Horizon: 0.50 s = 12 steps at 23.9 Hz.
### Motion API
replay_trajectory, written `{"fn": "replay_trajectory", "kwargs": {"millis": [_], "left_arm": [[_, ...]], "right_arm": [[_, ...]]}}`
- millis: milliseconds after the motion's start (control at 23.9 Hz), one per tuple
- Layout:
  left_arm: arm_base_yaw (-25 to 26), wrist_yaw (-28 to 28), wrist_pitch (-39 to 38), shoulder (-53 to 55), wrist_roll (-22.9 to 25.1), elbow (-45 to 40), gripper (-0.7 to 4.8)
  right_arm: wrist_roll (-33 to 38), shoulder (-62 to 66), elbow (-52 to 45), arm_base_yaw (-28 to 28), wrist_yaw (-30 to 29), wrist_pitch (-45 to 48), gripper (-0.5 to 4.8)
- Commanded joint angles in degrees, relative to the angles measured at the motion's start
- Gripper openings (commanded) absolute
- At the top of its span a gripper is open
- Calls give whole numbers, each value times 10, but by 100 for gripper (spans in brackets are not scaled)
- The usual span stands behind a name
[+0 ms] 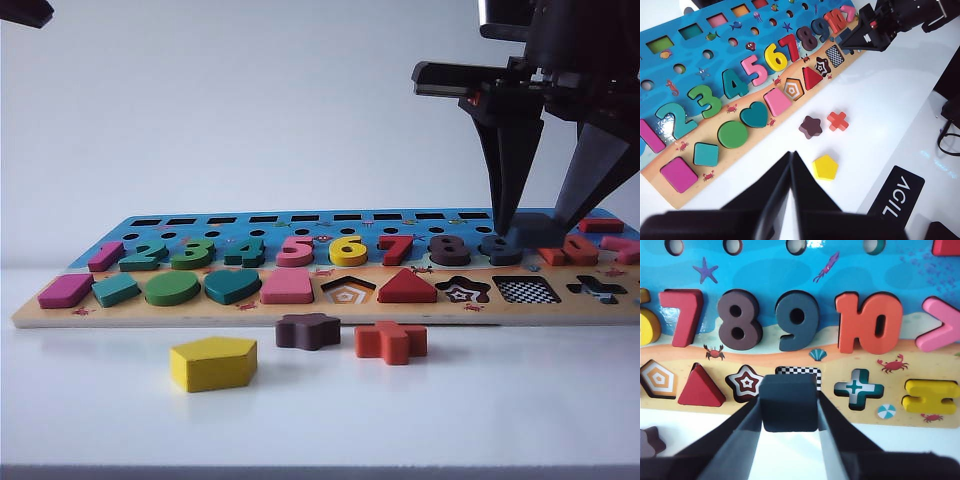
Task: Insert the cube into the slot.
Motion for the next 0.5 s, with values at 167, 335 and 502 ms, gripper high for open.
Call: {"fn": "replay_trajectory", "kwargs": {"millis": [167, 335, 502], "left_arm": [[0, 3, 8, -1, 1, 3, 10], [0, 3, 8, -1, 1, 3, 10], [0, 3, 8, -1, 1, 3, 9]], "right_arm": [[18, -2, -28, 0, -19, 49, 24], [17, -2, -38, 0, -16, 59, 20], [17, -2, -41, 0, -3, 59, 17]]}}
